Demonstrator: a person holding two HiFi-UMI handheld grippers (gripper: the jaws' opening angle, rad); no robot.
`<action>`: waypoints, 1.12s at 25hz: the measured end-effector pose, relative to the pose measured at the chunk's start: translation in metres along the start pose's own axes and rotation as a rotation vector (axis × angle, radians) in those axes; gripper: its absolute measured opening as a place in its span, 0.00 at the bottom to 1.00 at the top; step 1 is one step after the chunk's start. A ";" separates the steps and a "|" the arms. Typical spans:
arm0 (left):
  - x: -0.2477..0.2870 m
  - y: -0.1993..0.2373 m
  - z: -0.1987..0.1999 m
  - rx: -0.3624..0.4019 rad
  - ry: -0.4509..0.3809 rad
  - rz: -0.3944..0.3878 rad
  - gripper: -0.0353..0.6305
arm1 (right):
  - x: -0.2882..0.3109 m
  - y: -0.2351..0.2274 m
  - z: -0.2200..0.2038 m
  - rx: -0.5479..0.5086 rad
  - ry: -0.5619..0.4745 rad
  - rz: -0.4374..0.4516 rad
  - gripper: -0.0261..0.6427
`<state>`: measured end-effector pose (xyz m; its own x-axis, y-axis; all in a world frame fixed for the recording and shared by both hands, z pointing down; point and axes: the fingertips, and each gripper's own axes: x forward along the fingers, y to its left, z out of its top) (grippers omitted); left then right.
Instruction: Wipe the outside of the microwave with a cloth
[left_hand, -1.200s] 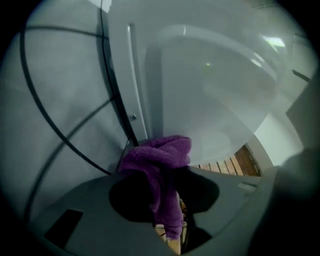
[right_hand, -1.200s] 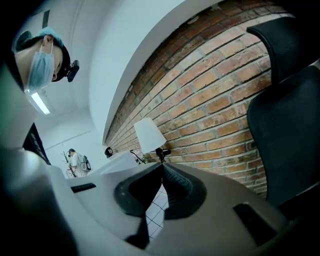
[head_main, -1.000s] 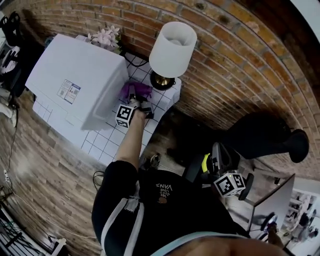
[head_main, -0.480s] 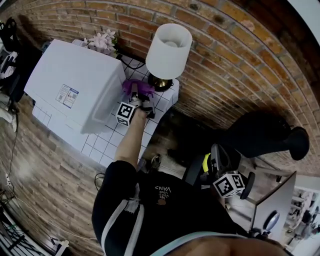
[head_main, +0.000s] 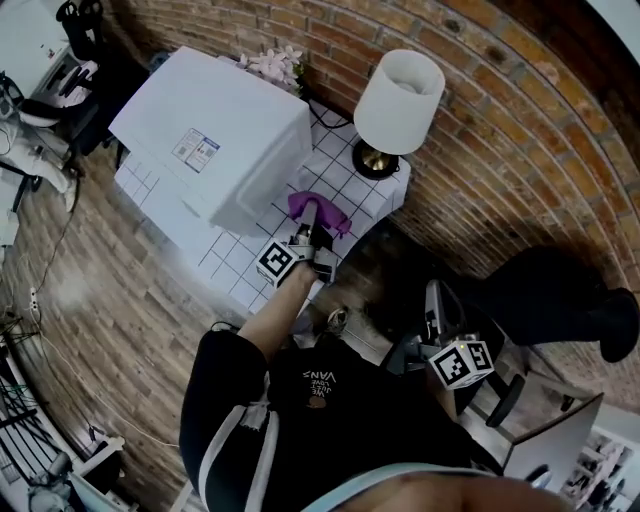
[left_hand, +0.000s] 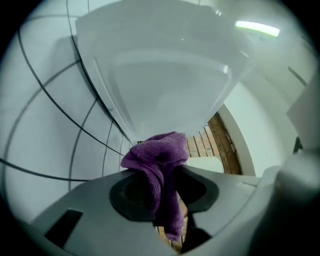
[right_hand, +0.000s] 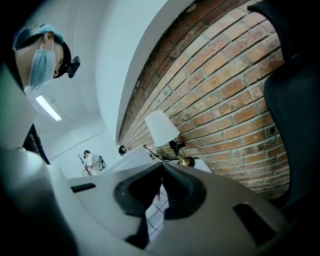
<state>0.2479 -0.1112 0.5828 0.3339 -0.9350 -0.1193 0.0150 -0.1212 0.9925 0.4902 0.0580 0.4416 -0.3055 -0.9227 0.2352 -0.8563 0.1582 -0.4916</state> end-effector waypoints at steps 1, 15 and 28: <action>-0.014 -0.004 0.003 0.013 0.011 -0.003 0.25 | 0.005 0.007 -0.004 -0.006 0.007 0.023 0.04; -0.165 -0.048 0.134 0.055 0.106 -0.001 0.25 | 0.040 0.158 -0.057 -0.036 -0.060 0.071 0.04; -0.233 -0.085 0.263 0.756 0.413 -0.028 0.25 | 0.068 0.282 -0.125 -0.069 -0.142 0.020 0.04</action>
<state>-0.0793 0.0292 0.5197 0.6612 -0.7499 0.0212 -0.5541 -0.4691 0.6876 0.1756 0.0844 0.4235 -0.2650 -0.9587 0.1032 -0.8788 0.1961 -0.4350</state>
